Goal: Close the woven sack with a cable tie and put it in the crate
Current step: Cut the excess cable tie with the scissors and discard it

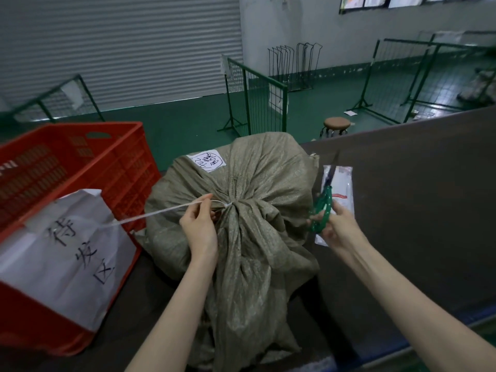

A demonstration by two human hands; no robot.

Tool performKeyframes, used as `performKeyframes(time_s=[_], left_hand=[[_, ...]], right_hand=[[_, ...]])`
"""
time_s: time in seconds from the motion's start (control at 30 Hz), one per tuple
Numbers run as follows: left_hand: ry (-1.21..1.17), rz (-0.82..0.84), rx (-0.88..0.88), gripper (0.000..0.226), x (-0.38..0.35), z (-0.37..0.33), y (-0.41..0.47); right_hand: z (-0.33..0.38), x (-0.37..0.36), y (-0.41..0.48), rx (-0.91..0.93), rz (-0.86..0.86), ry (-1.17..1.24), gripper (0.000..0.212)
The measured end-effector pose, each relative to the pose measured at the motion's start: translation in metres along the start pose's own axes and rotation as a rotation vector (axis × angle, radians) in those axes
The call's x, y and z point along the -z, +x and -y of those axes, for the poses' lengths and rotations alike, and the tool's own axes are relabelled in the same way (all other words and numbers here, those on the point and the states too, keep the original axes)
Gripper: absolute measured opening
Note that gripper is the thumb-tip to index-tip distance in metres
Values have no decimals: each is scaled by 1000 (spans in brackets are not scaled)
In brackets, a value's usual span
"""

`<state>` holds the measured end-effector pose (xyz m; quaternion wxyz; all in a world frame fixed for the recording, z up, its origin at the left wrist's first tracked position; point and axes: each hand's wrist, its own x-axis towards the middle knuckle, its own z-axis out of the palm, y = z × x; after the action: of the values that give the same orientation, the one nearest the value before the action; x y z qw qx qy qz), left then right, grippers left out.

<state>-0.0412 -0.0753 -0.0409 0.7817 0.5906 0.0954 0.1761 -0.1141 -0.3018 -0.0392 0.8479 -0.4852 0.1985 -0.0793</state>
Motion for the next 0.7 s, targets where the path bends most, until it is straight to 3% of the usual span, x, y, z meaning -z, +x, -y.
performKeyframes(time_s=[0.2,0.43,0.57,0.7], left_hand=[[69,48,-63,18,16,-14,12],[71,86,-79,27,32,-30,25],[77,129,-81,27,38,-35,29],[36,89,-28,27,39,-33,31]], right_hand=[[7,-73,-30,-151,496,140,61],[-4,-117,-54,-482,642,-157,23],[-19,-117,-60,-563,652,-201,60],[-25,-114,-61,-633,686,-230,76]])
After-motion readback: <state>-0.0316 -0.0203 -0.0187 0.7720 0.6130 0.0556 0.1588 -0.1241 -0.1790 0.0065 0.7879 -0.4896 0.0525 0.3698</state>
